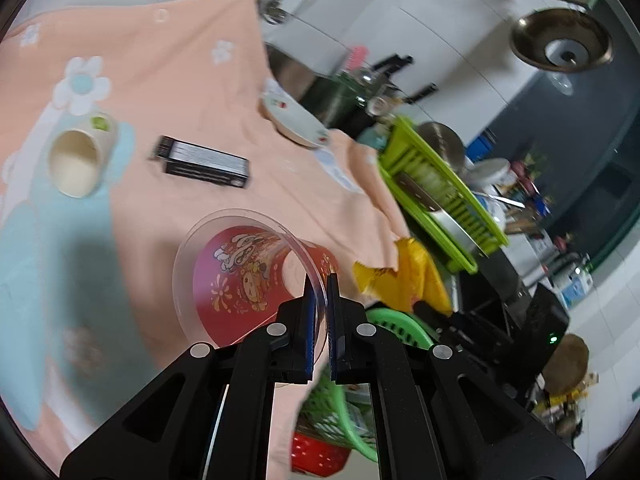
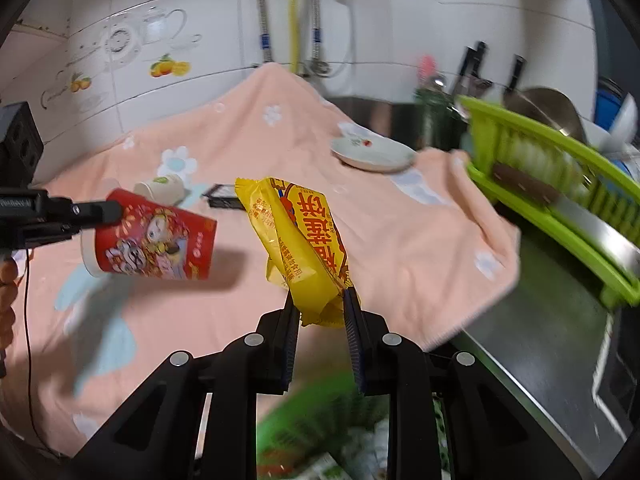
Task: Collect trash
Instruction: 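Carry red cup and yellow wrapper over the green basket and release both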
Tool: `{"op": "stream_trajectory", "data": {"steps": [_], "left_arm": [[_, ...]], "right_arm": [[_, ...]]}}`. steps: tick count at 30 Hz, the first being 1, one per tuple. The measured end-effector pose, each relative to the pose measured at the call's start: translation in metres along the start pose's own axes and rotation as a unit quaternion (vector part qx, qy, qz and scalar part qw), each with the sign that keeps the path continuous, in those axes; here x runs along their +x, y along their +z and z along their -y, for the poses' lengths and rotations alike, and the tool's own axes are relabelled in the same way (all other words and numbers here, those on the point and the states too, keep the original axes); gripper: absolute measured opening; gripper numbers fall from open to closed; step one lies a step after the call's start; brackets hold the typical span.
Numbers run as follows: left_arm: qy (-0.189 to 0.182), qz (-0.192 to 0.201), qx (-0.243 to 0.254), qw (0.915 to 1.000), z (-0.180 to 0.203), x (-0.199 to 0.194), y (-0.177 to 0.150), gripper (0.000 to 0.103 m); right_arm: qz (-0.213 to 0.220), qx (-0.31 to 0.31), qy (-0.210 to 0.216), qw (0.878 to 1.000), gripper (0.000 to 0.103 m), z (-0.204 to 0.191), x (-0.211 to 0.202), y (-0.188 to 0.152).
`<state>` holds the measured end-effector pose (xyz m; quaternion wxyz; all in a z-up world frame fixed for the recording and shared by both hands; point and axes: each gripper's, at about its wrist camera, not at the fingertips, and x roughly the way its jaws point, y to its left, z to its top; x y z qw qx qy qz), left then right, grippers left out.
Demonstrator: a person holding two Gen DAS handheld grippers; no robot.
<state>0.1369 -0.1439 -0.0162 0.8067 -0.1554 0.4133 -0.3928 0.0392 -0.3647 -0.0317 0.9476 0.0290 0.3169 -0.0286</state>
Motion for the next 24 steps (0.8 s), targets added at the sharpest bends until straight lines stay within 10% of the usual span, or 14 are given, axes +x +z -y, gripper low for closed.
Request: {"op": "stream_trajectory", "data": {"steps": [24], "left_arm": [[-0.077, -0.112, 0.071, 0.9882, 0.103, 0.076, -0.081, 0.004]], "right_arm": [[-0.047, 0.108, -0.085, 0.989, 0.025, 0.087, -0.064, -0.121]]}}
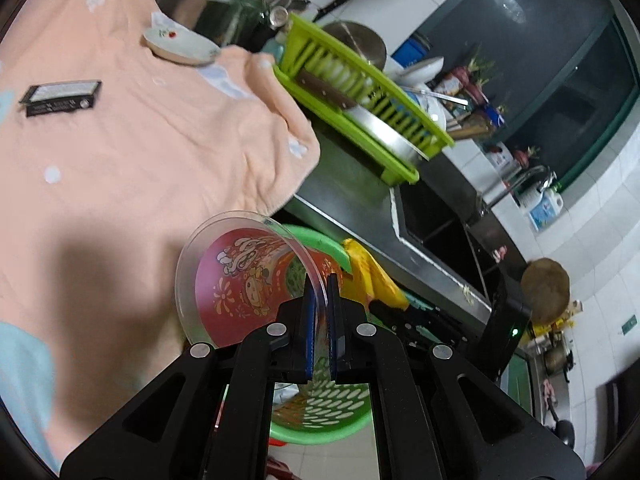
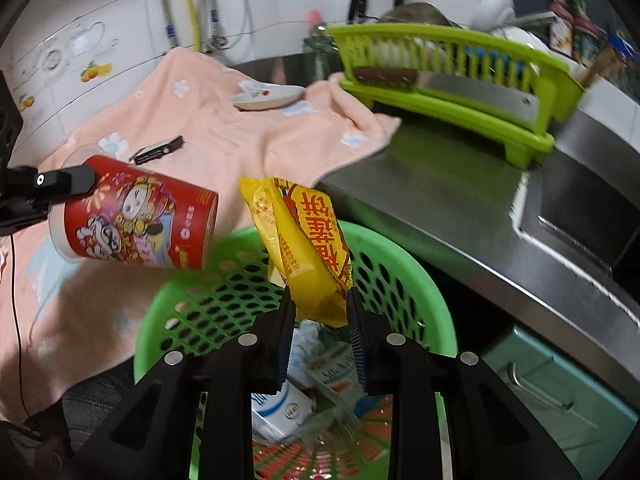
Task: Collect trash
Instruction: 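Carry red cup and yellow wrapper over the green basket and release both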
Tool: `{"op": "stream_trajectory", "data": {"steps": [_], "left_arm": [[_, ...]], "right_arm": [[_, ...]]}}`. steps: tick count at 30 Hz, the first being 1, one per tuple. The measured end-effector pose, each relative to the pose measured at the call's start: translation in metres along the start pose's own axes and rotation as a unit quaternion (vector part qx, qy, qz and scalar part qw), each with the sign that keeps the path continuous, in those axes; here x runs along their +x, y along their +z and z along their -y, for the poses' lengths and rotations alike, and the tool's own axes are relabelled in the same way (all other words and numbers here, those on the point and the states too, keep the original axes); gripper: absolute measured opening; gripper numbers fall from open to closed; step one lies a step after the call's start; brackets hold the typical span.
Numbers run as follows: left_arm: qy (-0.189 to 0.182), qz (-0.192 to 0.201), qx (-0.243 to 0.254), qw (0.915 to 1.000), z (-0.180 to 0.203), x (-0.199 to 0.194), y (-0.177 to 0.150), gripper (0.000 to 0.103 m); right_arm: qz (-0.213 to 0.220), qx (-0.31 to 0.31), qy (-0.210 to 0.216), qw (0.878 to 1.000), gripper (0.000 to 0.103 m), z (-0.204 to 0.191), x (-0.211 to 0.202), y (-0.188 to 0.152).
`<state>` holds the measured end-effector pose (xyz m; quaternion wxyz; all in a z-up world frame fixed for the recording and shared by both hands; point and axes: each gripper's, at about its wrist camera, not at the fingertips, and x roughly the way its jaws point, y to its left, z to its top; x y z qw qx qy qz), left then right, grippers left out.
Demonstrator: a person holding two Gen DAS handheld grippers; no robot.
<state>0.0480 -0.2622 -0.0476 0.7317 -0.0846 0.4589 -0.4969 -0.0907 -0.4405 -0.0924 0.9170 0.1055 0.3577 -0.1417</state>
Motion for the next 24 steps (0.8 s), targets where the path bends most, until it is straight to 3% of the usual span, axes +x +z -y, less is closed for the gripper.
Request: {"op": "stream_trajectory", "data": {"steps": [8, 12, 18, 24], "left_arm": [[0.008, -0.039, -0.008, 0.9992, -0.001, 0.029, -0.015, 0.005], [0.005, -0.058, -0.007, 0.9983, -0.003, 0.036, -0.022, 0.012], [0.003, -0.050, 0.005, 0.9987, -0.002, 0.028, -0.022, 0.028], [0.010, -0.035, 0.011, 0.9993, -0.004, 0.011, -0.017, 0.028]], "right_arm": [[-0.005, 0.010, -0.018, 1.000, 0.042, 0.012, -0.002, -0.011], [-0.002, 0.012, -0.022, 1.000, 0.047, 0.015, -0.003, -0.010], [0.003, 0.007, -0.020, 1.000, 0.051, 0.012, -0.004, -0.004], [0.012, 0.000, -0.010, 1.000, 0.053, 0.002, -0.007, 0.007]]}}
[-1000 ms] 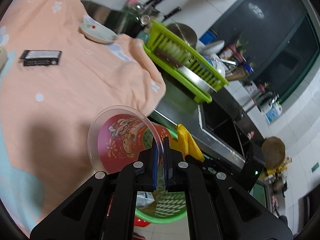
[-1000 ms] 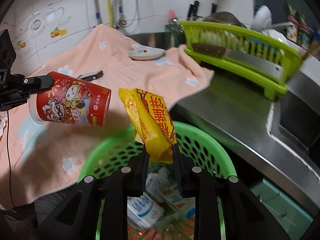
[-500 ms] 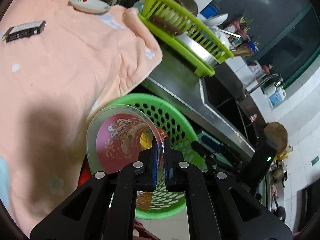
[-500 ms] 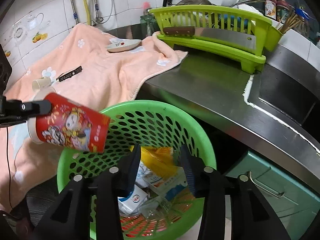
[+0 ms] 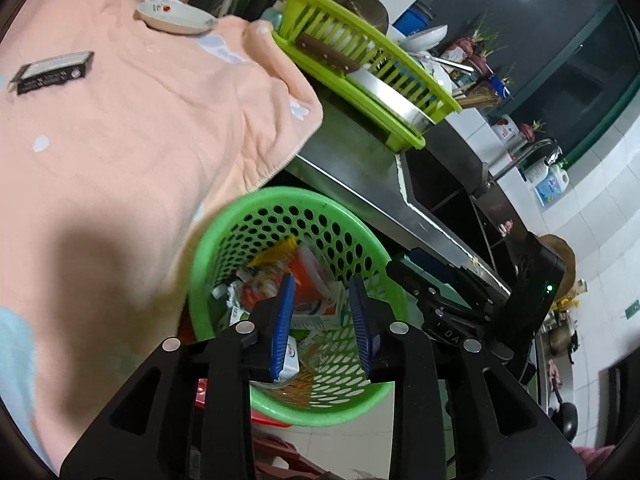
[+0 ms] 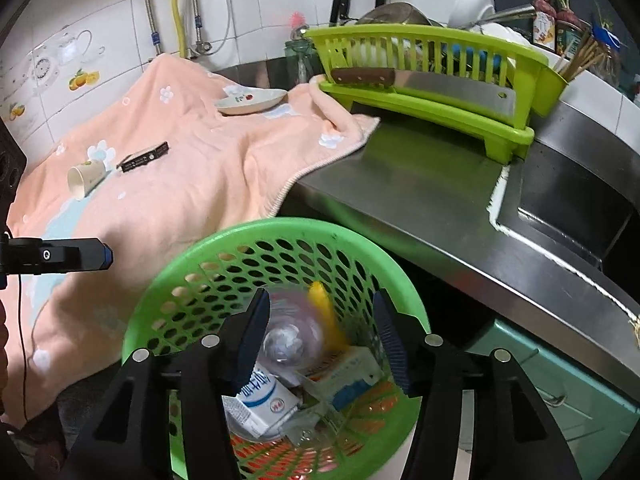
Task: Collect trash
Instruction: 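Carry red cup and yellow wrapper over the green basket and release both, then move both tools back to the towel and grasp the black box with the right tool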
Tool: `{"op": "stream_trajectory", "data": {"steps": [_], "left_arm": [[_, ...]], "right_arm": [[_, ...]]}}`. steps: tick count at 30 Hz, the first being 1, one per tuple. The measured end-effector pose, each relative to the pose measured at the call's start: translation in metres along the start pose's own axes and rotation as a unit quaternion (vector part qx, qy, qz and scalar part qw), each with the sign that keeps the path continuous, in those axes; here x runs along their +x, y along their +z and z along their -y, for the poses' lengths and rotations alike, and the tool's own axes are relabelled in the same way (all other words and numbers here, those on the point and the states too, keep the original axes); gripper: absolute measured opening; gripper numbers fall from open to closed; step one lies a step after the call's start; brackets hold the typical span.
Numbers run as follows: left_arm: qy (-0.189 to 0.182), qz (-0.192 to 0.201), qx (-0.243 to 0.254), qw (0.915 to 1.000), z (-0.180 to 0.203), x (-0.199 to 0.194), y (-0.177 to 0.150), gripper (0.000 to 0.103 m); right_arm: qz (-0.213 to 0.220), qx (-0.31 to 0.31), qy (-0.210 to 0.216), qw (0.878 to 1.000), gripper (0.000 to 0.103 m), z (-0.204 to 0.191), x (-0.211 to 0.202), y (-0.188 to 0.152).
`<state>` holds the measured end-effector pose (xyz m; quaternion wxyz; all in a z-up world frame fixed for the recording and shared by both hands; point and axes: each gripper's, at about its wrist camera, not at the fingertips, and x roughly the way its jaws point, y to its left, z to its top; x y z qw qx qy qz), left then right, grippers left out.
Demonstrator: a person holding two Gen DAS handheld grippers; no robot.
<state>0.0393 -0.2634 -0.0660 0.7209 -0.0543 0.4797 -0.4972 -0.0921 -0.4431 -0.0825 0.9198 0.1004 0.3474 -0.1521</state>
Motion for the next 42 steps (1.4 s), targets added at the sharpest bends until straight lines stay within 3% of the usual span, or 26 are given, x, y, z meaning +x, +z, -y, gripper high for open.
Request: {"op": "stream_trajectory", "data": {"steps": [9, 21, 31, 42], "left_arm": [[0.048, 0.056, -0.018, 0.9971, -0.032, -0.054, 0.017, 0.038], [0.145, 0.123, -0.068, 0.9795, -0.104, -0.127, 0.040, 0.050], [0.201, 0.153, -0.115, 0.9606, -0.164, -0.173, 0.051, 0.054], [0.231, 0.160, -0.152, 0.9474, -0.209, -0.187, 0.064, 0.061]], "right_arm": [[0.010, -0.030, 0.031, 0.999, 0.058, -0.032, 0.003, 0.025], [0.008, -0.094, 0.094, 0.991, 0.064, -0.096, 0.029, 0.070], [-0.011, -0.167, 0.146, 0.975, 0.068, -0.160, 0.078, 0.120], [-0.025, -0.262, 0.180, 0.948, 0.075, -0.238, 0.141, 0.165]]}}
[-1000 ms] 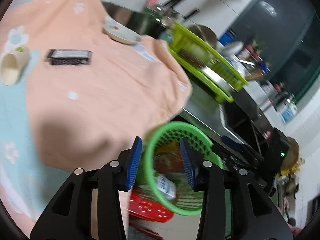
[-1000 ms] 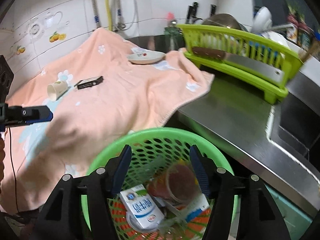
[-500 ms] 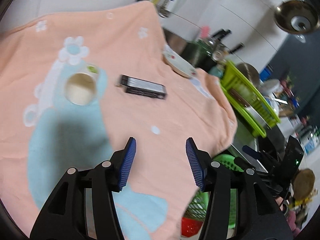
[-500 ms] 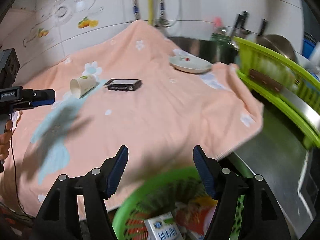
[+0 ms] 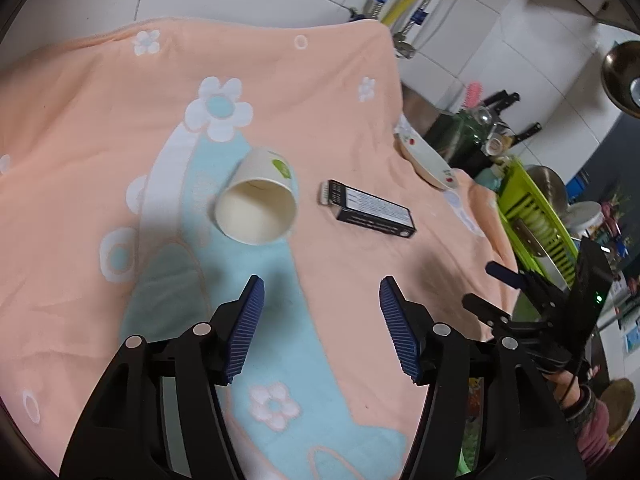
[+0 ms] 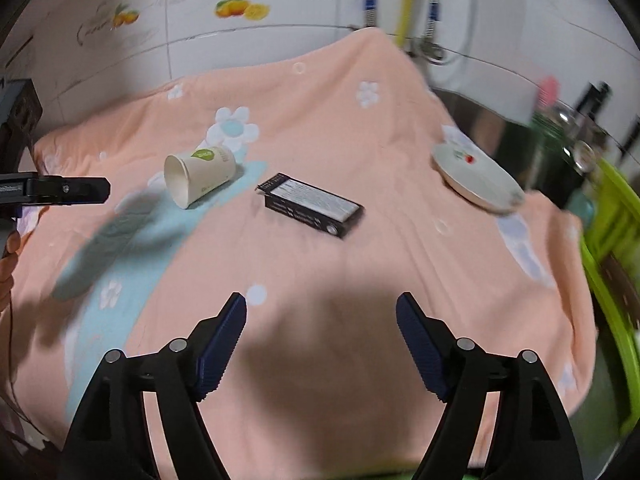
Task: Collect trash
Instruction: 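Move both tools back to the towel and grasp the black box with the right tool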
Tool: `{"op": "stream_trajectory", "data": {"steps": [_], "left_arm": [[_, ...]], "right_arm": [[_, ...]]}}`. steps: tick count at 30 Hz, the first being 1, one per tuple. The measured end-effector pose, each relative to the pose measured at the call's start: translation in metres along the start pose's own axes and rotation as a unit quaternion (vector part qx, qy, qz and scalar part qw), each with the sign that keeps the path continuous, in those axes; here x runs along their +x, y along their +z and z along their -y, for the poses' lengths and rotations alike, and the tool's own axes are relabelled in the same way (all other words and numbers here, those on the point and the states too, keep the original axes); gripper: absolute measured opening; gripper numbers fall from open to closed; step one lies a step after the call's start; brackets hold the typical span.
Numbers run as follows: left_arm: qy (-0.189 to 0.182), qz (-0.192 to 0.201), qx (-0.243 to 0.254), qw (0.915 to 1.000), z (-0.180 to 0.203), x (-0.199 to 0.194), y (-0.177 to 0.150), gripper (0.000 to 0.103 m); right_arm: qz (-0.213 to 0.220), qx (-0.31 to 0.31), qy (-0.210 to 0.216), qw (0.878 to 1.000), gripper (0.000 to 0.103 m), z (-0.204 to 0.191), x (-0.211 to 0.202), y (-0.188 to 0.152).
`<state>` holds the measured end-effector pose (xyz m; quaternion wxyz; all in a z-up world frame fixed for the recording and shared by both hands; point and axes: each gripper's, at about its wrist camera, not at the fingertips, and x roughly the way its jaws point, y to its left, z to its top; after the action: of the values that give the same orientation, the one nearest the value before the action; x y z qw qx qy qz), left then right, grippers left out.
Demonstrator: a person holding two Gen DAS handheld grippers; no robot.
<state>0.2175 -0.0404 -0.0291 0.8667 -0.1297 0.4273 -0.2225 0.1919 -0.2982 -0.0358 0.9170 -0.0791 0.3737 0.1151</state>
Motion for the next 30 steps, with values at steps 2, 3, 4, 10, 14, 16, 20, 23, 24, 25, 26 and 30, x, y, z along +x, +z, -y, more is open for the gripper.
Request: {"op": "stream_trajectory", "data": {"steps": [2, 3, 4, 10, 14, 16, 20, 23, 24, 25, 26, 30], "left_arm": [[0.004, -0.001, -0.003, 1.0000, -0.003, 0.004, 0.004, 0.062], [0.005, -0.002, -0.004, 1.0000, -0.004, 0.006, 0.005, 0.062], [0.006, -0.003, -0.004, 1.0000, -0.005, 0.009, 0.008, 0.062], [0.010, -0.003, -0.011, 0.9999, -0.014, 0.017, 0.020, 0.064], [0.013, -0.004, -0.018, 0.9997, -0.020, 0.020, 0.028, 0.065], [0.015, -0.004, -0.021, 0.9997, -0.023, 0.021, 0.031, 0.066], [0.015, -0.004, -0.030, 0.9994, -0.029, 0.025, 0.036, 0.068], [0.012, -0.007, -0.039, 0.9991, -0.033, 0.029, 0.040, 0.068], [0.010, -0.008, -0.042, 0.9990, -0.034, 0.031, 0.042, 0.069], [0.010, -0.008, -0.043, 0.9990, -0.034, 0.032, 0.044, 0.069], [0.011, -0.008, -0.043, 0.9990, -0.033, 0.033, 0.045, 0.069], [0.013, -0.010, -0.034, 0.9993, -0.031, 0.040, 0.053, 0.072]], "right_arm": [[-0.007, -0.014, 0.003, 1.000, 0.076, -0.001, 0.015, 0.008], [-0.011, -0.022, 0.004, 1.000, 0.077, -0.001, 0.024, 0.013], [-0.015, -0.029, 0.005, 0.999, 0.079, -0.001, 0.033, 0.017], [-0.030, -0.071, 0.007, 0.997, 0.083, -0.001, 0.073, 0.040], [-0.041, -0.097, 0.009, 0.994, 0.084, 0.002, 0.100, 0.056], [-0.047, -0.109, 0.009, 0.993, 0.084, 0.001, 0.111, 0.061], [-0.066, -0.138, 0.010, 0.988, 0.084, -0.001, 0.136, 0.073], [-0.080, -0.157, 0.020, 0.984, 0.085, -0.002, 0.151, 0.079], [-0.084, -0.161, 0.022, 0.983, 0.085, -0.002, 0.156, 0.081], [-0.089, -0.162, 0.023, 0.983, 0.085, -0.002, 0.159, 0.082], [-0.097, -0.159, 0.036, 0.982, 0.085, 0.000, 0.164, 0.083], [-0.112, -0.137, 0.069, 0.982, 0.085, 0.009, 0.170, 0.087]]}}
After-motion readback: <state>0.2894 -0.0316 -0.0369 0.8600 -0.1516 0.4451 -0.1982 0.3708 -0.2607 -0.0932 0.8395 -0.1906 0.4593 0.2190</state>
